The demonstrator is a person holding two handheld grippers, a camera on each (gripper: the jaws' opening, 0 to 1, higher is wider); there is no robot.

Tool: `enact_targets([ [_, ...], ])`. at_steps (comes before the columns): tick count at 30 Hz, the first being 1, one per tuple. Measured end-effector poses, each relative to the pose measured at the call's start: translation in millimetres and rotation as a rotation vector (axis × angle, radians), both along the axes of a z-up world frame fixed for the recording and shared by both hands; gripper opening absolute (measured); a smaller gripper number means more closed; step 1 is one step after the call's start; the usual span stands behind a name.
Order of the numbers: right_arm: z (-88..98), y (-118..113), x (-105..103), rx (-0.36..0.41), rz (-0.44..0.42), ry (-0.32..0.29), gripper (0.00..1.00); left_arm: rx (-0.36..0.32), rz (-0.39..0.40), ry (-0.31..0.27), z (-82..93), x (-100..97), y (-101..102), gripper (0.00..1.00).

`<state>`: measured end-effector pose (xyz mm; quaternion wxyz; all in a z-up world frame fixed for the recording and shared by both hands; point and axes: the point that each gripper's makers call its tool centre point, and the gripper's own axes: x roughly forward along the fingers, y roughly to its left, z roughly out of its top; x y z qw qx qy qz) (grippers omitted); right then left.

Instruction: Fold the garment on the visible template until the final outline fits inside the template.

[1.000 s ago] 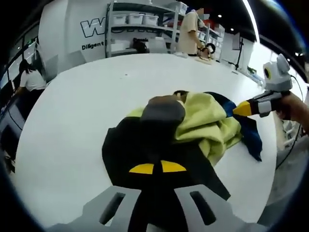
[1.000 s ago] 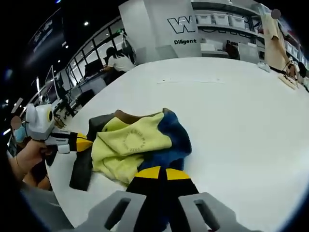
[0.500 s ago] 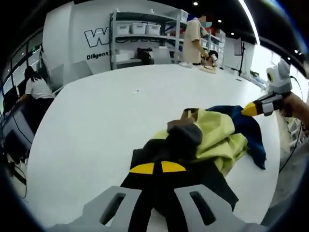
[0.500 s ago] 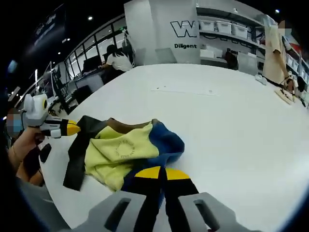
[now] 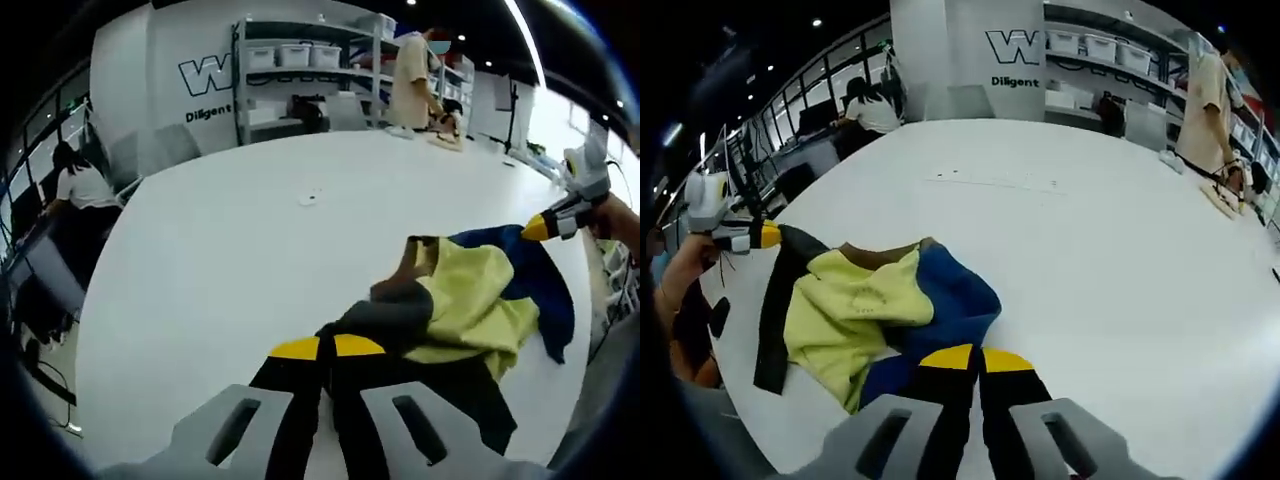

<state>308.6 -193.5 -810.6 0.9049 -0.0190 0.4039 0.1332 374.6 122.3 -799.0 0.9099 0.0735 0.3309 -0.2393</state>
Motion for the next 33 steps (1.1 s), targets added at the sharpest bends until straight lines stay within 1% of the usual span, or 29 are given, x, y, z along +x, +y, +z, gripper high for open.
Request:
enact_targets([
  [1,-1.2,-1,1,-0.002,-0.001,0.007,0.0,0.008,0.006,0.012,-0.6,3.5,2,0.01],
  [3,-3.5,-4,5,-0.004,-0.002,0.017,0.0,0.034,-0.001,0.016,-2.0,13.4,5,0.01],
  [7,-7.6,-10,11,-0.013,0.001,0.038,0.0,0.069,-0.005,0.05,-8.8,25.2,8,0.01],
  [9,-9.5,-13,14,-0.026,0.005,0.043,0.0,0.08,-0.007,0.064,-13.4,32.1,8,0.01],
  [10,-10.0,-15,16,-0.031,0.009,0.044,0.0,0.09,-0.006,0.081,-17.1,35.1,8,0.01],
  [12,-11.5,-18,20,-0.034,0.01,0.05,0.0,0.104,-0.006,0.09,-22.1,41.5,9,0.01],
  [14,-13.0,-22,23,-0.041,0.01,0.05,0.0,0.126,0.001,0.119,-29.2,44.1,13,0.01],
  [16,-16.3,-27,27,-0.06,0.009,0.055,0.0,0.158,-0.003,0.127,-35.2,47.6,15,0.01],
  [20,-21.4,-36,34,-0.094,0.004,0.053,0.0,0.192,-0.015,0.132,-45.5,55.7,15,0.01],
  [23,-24.0,-43,41,-0.106,-0.002,0.04,0.0,0.197,0.0,0.126,-48.1,60.1,14,0.01],
  [25,-25.2,-46,44,-0.115,-0.005,0.037,0.0,0.211,-0.023,0.11,-48.9,62.3,13,0.01],
  [29,-30.8,-54,53,-0.17,-0.004,0.031,0.0,0.225,-0.013,0.132,-55.4,68.9,17,0.01],
  [33,-37.0,-58,57,-0.21,-0.004,0.039,0.0,0.239,-0.005,0.133,-57.4,73.5,21,0.01],
])
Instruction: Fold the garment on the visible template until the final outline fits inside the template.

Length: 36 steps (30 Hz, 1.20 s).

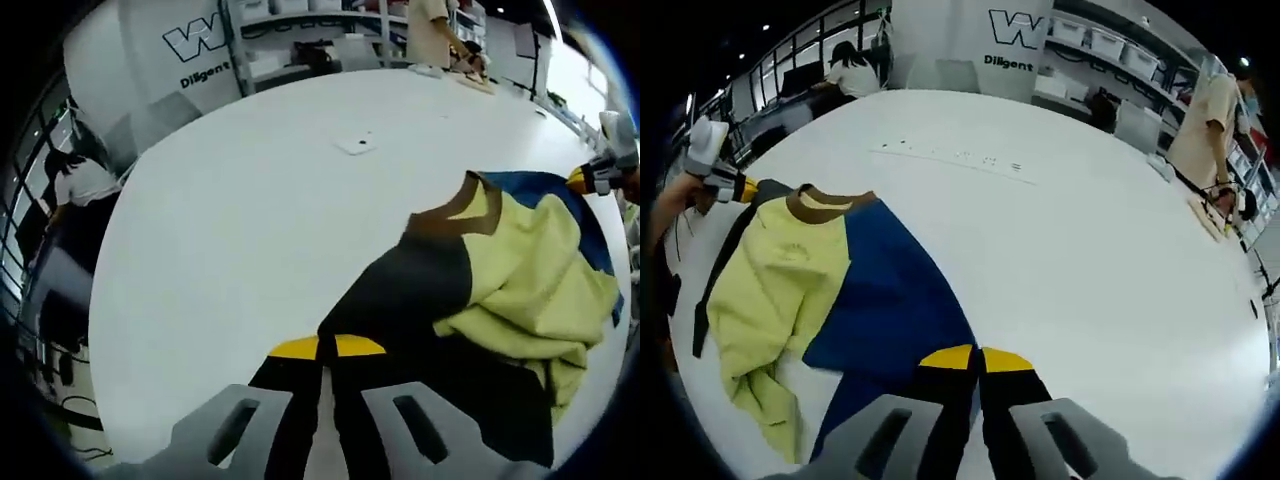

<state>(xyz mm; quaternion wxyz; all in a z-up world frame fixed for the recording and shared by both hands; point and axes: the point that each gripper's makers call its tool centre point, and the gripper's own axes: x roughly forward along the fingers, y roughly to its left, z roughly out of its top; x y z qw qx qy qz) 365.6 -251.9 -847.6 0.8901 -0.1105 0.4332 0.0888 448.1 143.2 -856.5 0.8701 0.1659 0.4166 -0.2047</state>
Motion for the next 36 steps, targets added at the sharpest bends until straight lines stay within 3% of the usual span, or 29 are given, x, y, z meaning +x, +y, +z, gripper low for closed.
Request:
enact_targets([
  [5,-4.9,-9,7,-0.08,0.023,-0.008,0.0,0.022,-0.001,0.0,-0.5,11.3,5,0.01],
  [7,-6.5,-12,9,-0.111,0.038,-0.009,0.0,0.013,0.0,0.03,-2.4,11.7,6,0.01],
  [16,-13.2,-14,17,-0.088,0.03,0.002,0.0,0.11,-0.072,0.043,-2.1,24.4,11,0.01],
  [28,-18.5,-16,29,-0.134,0.059,-0.017,0.0,0.131,-0.042,0.009,-2.8,26.1,22,0.01],
  [30,-18.2,-16,32,-0.128,0.056,-0.023,0.0,0.101,0.022,-0.017,-0.6,30.0,25,0.07],
  [32,-18.1,-15,34,-0.096,0.03,-0.029,0.0,0.116,0.035,-0.033,2.7,30.6,31,0.16],
  [35,-17.8,-10,35,0.053,-0.077,-0.032,0.0,0.086,0.045,-0.027,5.1,28.1,31,0.23],
  [36,-16.5,-10,36,0.085,-0.099,-0.043,0.0,0.029,0.084,-0.015,7.1,23.7,28,0.25],
])
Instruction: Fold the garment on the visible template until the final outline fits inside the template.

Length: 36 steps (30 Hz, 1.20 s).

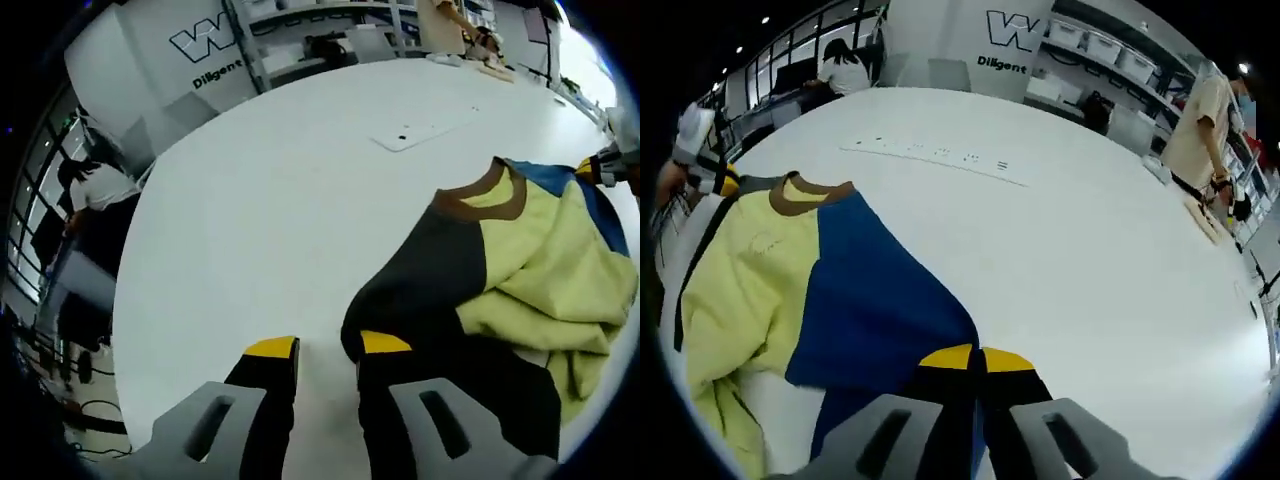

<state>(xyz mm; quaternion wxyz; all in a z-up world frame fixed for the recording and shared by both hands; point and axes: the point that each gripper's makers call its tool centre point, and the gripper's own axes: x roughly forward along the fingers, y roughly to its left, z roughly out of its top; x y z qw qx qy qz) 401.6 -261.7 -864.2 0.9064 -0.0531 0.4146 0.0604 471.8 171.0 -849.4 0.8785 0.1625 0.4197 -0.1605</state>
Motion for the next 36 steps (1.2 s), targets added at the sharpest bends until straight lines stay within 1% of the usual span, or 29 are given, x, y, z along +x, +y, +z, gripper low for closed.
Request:
enact_targets([
  [1,1.8,1,0,0.042,-0.019,-0.006,0.0,-0.031,0.002,-0.014,3.3,0.3,-3,0.3],
  [2,3.4,2,0,0.058,-0.026,-0.015,0.05,-0.048,0.007,-0.021,5.2,0.0,-4,0.35],
  [3,6.6,3,1,0.076,-0.035,-0.025,0.14,-0.059,0.011,-0.022,7.4,-2.1,-5,0.39],
  [4,8.7,3,1,0.078,-0.037,-0.03,0.21,-0.059,0.012,-0.019,8.3,-3.6,-6,0.43],
  [6,13.2,4,1,0.083,-0.034,-0.041,0.32,-0.076,0.044,-0.029,11.8,-2.1,-5,0.53],
  [7,14.4,4,1,0.082,-0.033,-0.045,0.34,-0.078,0.043,-0.031,12.6,-2.6,-6,0.57],
  [8,18.3,5,-1,0.083,-0.032,-0.053,0.37,-0.099,0.06,-0.039,15.6,-4.5,-8,0.61],
  [9,20.0,6,-1,0.089,-0.032,-0.057,0.4,-0.109,0.056,-0.038,16.7,-6.3,-11,0.65],
  [10,21.2,7,-3,0.096,-0.03,-0.057,0.42,-0.12,0.058,-0.03,17.2,-9.0,-13,0.67],
  [11,22.7,9,-5,0.105,-0.032,-0.054,0.45,-0.148,0.079,-0.003,18.0,-16.1,-17,0.68],
  [13,24.2,11,-10,0.116,-0.032,-0.048,0.51,-0.166,0.061,-0.02,23.9,-22.8,-25,0.71],
  [15,25.4,13,-14,0.126,-0.034,-0.051,0.57,-0.161,0.049,-0.024,26.5,-29.2,-29,0.72],
  [18,26.6,15,-22,0.138,-0.033,-0.048,0.57,-0.135,0.028,-0.048,30.4,-42.4,-33,0.73],
  [20,26.6,16,-28,0.146,-0.022,-0.048,0.58,-0.145,0.029,-0.054,31.2,-49.2,-35,0.73],
  [22,25.8,17,-32,0.16,-0.021,-0.053,0.6,-0.152,0.027,-0.053,29.6,-58.9,-37,0.73],
  [24,20.9,18,-41,0.181,-0.02,-0.036,0.61,-0.141,0.02,-0.048,25.3,-68.4,-36,0.73],
  [25,20.3,17,-44,0.183,-0.024,-0.04,0.61,-0.138,0.021,-0.043,22.4,-72.8,-35,0.72],
  [27,18.6,17,-48,0.183,-0.026,-0.038,0.61,-0.149,0.019,-0.025,19.6,-79.2,-35,0.71],
  [28,16.6,17,-53,0.179,-0.028,-0.033,0.61,-0.172,0.038,-0.017,18.9,-84.2,-36,0.71],
  [29,15.8,17,-56,0.178,-0.028,-0.032,0.61,-0.191,0.049,-0.023,19.5,-87.5,-36,0.71],
  [31,14.8,17,-59,0.178,-0.025,-0.034,0.61,-0.196,0.049,-0.026,19.5,-91.9,-37,0.7],
  [34,14.2,20,-65,0.197,-0.013,-0.049,0.6,-0.191,0.04,-0.003,16.6,-103.7,-40,0.67],
  [36,14.1,23,-70,0.206,-0.006,-0.059,0.6,-0.207,0.042,-0.011,19.1,-105.6,-40,0.66],
])
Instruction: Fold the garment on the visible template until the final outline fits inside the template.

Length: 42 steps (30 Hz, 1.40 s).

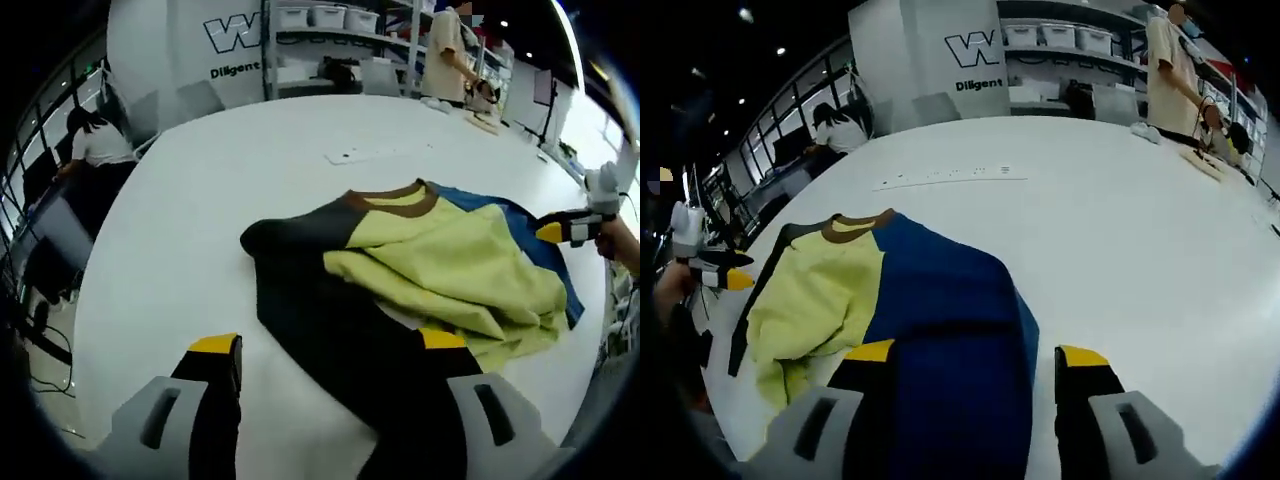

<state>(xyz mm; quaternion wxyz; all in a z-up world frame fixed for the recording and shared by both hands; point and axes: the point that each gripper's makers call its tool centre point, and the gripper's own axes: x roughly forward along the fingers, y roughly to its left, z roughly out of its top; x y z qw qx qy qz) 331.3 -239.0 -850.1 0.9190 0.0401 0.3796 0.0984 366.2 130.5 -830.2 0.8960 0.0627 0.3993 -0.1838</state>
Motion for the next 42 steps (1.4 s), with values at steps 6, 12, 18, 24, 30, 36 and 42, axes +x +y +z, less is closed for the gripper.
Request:
enact_targets([
  [6,-2.3,4,-11,0.005,0.016,-0.006,0.6,-0.004,0.011,-0.001,-2.6,-13.1,-2,0.64],
  [12,-3.8,1,-26,-0.003,0.017,0.014,0.59,-0.023,0.01,0.045,-16.3,-30.4,-2,0.59],
  [18,-3.0,0,-39,0.0,0.013,0.027,0.53,-0.03,0.018,0.054,-20.2,-41.6,-2,0.52],
  [24,-5.5,-4,-53,-0.019,-0.002,0.028,0.48,-0.061,0.026,0.075,-24.0,-53.8,-7,0.46],
  [30,-10.2,-6,-62,-0.033,-0.014,0.044,0.46,-0.088,0.038,0.097,-29.7,-62.0,-10,0.42],
  [36,-13.1,-8,-68,-0.053,-0.011,0.059,0.39,-0.064,0.022,0.089,-29.3,-65.7,-9,0.3],
  [42,-15.4,-16,-80,-0.117,-0.049,0.101,0.18,-0.076,0.036,0.065,-30.8,-67.1,-7,0.08],
])
